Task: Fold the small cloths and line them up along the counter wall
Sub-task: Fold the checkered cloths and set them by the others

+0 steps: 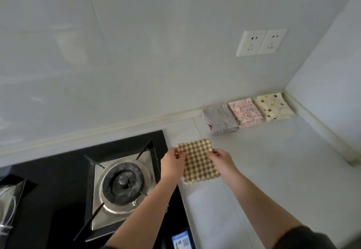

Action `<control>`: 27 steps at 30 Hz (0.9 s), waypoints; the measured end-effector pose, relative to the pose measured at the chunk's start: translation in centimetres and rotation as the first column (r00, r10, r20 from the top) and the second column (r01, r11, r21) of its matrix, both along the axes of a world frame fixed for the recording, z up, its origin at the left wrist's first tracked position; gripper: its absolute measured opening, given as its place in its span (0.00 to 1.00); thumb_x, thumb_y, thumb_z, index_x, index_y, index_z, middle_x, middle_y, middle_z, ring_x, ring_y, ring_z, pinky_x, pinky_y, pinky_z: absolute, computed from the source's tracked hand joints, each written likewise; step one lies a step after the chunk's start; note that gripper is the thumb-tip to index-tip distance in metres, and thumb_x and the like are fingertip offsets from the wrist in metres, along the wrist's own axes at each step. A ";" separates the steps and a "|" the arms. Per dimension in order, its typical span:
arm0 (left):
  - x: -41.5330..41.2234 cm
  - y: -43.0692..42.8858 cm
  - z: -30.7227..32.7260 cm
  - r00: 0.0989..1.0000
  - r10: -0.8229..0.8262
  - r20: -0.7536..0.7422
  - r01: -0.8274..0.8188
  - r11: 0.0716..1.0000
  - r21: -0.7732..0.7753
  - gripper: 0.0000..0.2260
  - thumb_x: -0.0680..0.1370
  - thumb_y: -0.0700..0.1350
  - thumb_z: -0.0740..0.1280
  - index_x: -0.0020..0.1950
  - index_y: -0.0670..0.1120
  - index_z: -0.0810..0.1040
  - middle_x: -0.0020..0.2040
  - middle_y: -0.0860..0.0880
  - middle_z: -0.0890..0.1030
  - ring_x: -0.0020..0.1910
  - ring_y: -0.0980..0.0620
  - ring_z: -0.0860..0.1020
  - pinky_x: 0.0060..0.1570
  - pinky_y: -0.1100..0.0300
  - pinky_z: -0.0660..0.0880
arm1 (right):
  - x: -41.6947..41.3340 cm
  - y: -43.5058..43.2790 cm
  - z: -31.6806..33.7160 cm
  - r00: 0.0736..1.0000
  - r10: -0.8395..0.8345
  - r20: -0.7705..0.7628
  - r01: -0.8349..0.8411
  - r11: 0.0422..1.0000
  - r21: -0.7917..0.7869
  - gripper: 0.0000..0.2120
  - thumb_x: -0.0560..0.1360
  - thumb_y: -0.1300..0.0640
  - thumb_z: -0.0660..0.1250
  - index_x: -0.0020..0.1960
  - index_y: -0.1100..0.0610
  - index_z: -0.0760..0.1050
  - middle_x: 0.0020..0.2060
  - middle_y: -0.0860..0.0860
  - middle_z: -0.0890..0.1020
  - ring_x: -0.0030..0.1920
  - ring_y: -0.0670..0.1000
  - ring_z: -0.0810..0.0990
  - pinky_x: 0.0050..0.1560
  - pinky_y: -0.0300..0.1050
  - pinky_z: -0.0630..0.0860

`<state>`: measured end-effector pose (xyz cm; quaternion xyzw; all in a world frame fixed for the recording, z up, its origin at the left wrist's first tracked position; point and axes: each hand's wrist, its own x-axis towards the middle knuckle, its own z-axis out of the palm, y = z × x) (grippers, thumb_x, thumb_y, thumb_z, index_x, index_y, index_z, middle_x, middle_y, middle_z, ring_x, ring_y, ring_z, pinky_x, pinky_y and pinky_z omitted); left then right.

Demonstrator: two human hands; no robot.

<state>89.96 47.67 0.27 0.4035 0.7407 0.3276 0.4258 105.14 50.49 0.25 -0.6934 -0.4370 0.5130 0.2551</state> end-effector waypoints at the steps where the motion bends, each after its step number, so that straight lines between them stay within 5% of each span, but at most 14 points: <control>1: 0.4 0.9 -0.4 0.999 -0.001 -0.046 0.001 1.000 -0.006 0.17 0.80 0.47 0.61 0.68 0.44 0.68 0.61 0.47 0.76 0.52 0.51 0.76 0.44 0.62 0.72 | 0.0 1.4 -0.6 0.996 0.040 0.082 -0.042 0.999 0.031 0.12 0.77 0.58 0.64 0.59 0.61 0.76 0.54 0.58 0.81 0.52 0.57 0.80 0.51 0.48 0.75; 3: 1.0 2.0 -1.4 0.975 -0.071 -0.210 0.068 0.997 -0.021 0.25 0.81 0.47 0.59 0.76 0.44 0.55 0.75 0.45 0.61 0.67 0.48 0.69 0.58 0.56 0.71 | 0.2 3.2 -2.0 0.926 0.143 0.348 -0.193 0.975 0.113 0.19 0.78 0.59 0.63 0.68 0.60 0.69 0.62 0.55 0.76 0.62 0.55 0.75 0.59 0.48 0.71; 5: 1.8 2.2 -2.8 0.881 -0.219 -0.419 0.222 0.974 -0.042 0.28 0.82 0.45 0.56 0.78 0.44 0.47 0.78 0.46 0.48 0.76 0.48 0.54 0.71 0.56 0.59 | 0.6 3.7 -3.5 0.761 0.253 0.598 -0.450 0.870 0.204 0.24 0.76 0.61 0.64 0.72 0.60 0.65 0.68 0.55 0.71 0.69 0.56 0.69 0.66 0.49 0.68; 7: 2.7 2.0 -4.3 0.696 -0.379 -0.610 0.373 0.917 -0.144 0.29 0.82 0.46 0.52 0.78 0.43 0.40 0.78 0.45 0.42 0.77 0.48 0.42 0.75 0.54 0.47 | 0.9 3.7 -5.5 0.539 0.376 0.753 -0.717 0.675 0.176 0.32 0.67 0.62 0.73 0.70 0.63 0.68 0.69 0.58 0.71 0.69 0.59 0.70 0.65 0.54 0.70; 10: 3.9 2.4 -6.5 0.436 -0.540 -0.720 0.413 0.831 -0.373 0.29 0.83 0.50 0.47 0.72 0.42 0.30 0.77 0.44 0.34 0.75 0.48 0.33 0.74 0.46 0.39 | 1.0 4.5 -8.1 0.277 0.481 0.832 -0.856 0.517 -0.014 0.42 0.51 0.56 0.82 0.63 0.64 0.76 0.62 0.60 0.78 0.62 0.60 0.77 0.56 0.60 0.75; 12: 4.0 3.3 -7.5 0.372 -0.567 -0.735 0.383 0.815 -0.435 0.27 0.83 0.50 0.44 0.71 0.41 0.29 0.76 0.43 0.34 0.74 0.47 0.32 0.73 0.45 0.37 | 0.6 5.8 -8.0 0.156 0.495 0.855 -0.882 0.460 -0.105 0.41 0.57 0.52 0.80 0.66 0.65 0.73 0.65 0.60 0.76 0.66 0.59 0.74 0.63 0.62 0.69; 15: 3.7 5.6 -7.9 0.339 -0.568 -0.750 0.345 0.817 -0.463 0.27 0.82 0.50 0.43 0.73 0.41 0.31 0.77 0.43 0.35 0.75 0.46 0.33 0.73 0.45 0.37 | 0.0 8.1 -7.8 0.014 0.476 0.879 -0.913 0.365 -0.184 0.31 0.80 0.56 0.55 0.77 0.65 0.45 0.77 0.61 0.50 0.77 0.59 0.47 0.72 0.60 0.35; 18: 3.1 8.2 -7.8 0.332 -0.561 -0.758 0.309 0.824 -0.475 0.28 0.83 0.51 0.44 0.75 0.40 0.34 0.77 0.43 0.36 0.76 0.46 0.35 0.74 0.45 0.38 | -1.3 10.7 -7.5 -0.016 0.443 0.896 -0.912 0.360 -0.195 0.27 0.82 0.58 0.46 0.77 0.65 0.40 0.77 0.61 0.44 0.77 0.59 0.43 0.71 0.58 0.32; 27: 1.6 12.9 -8.3 0.359 -0.549 -0.755 0.272 0.835 -0.478 0.28 0.83 0.54 0.44 0.77 0.42 0.37 0.78 0.45 0.38 0.76 0.49 0.37 0.73 0.46 0.37 | -3.1 15.2 -7.5 -0.040 0.458 0.888 -0.903 0.364 -0.228 0.27 0.82 0.58 0.45 0.77 0.65 0.42 0.77 0.61 0.46 0.77 0.58 0.45 0.74 0.59 0.36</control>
